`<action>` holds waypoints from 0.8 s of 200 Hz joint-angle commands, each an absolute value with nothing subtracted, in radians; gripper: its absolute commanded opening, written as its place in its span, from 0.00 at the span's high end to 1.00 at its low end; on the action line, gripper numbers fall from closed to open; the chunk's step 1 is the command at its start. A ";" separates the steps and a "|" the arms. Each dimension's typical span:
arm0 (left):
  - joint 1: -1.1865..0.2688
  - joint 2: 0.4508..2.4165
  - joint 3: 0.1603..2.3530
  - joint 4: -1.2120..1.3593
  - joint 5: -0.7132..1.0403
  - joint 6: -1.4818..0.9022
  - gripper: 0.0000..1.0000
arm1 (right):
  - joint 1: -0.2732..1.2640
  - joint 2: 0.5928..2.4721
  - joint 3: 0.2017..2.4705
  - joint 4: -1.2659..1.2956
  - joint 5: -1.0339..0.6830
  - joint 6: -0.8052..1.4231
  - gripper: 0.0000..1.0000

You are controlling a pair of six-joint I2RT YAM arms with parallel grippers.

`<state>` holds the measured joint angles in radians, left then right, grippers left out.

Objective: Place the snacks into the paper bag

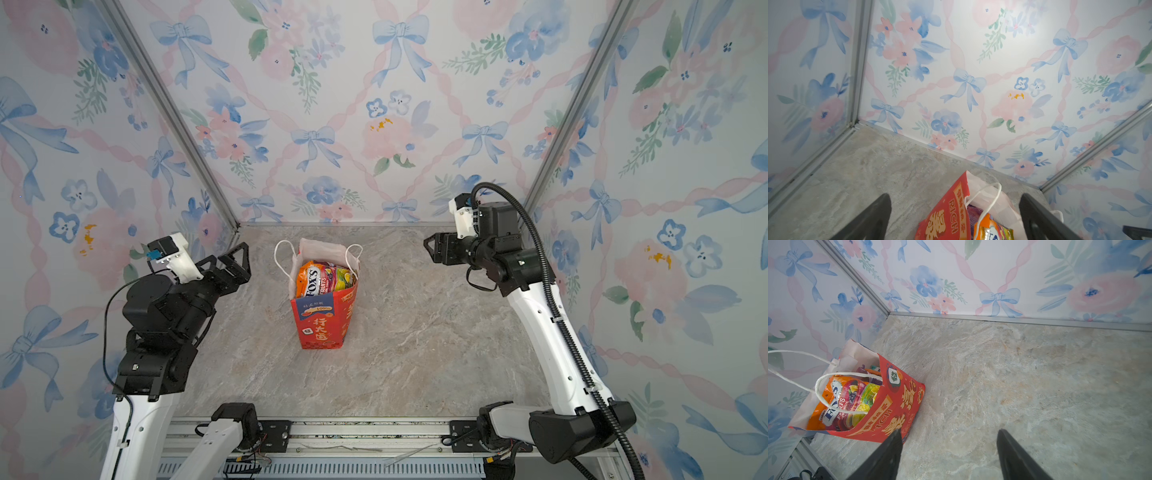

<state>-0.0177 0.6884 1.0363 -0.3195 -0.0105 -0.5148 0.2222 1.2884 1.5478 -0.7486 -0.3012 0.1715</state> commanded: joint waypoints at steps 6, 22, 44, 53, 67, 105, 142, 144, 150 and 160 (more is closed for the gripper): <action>-0.009 0.665 0.931 -0.200 -0.168 -0.393 0.02 | 0.161 1.247 1.462 -0.679 -0.326 0.110 0.19; -0.009 0.648 0.831 -0.082 -0.128 -0.316 0.02 | 0.127 1.233 1.399 -0.626 -0.332 0.065 0.18; -0.009 0.619 0.654 0.117 -0.103 -0.244 0.02 | 0.068 1.214 1.291 -0.511 -0.358 0.061 0.14; -0.009 0.575 0.585 0.202 -0.092 -0.215 0.02 | 0.048 1.204 1.244 -0.460 -0.369 0.058 0.02; -0.008 0.545 0.487 0.310 -0.093 -0.183 0.02 | 0.025 1.195 1.184 -0.396 -0.371 0.059 0.03; -0.008 0.558 0.360 0.384 -0.172 -0.184 0.02 | -0.022 1.236 1.085 -0.302 -0.374 0.038 0.04; -0.005 0.593 0.181 0.612 -0.185 -0.163 0.02 | -0.038 1.290 0.977 -0.152 -0.351 0.001 0.03; -0.005 0.595 0.173 0.624 -0.191 -0.162 0.02 | -0.037 1.291 0.969 -0.141 -0.349 0.000 0.04; -0.002 0.604 0.151 0.660 -0.199 -0.156 0.02 | -0.039 1.296 0.948 -0.111 -0.339 -0.005 0.03; 0.000 0.629 0.120 0.707 -0.204 -0.145 0.02 | -0.042 1.304 0.915 -0.061 -0.317 -0.011 0.04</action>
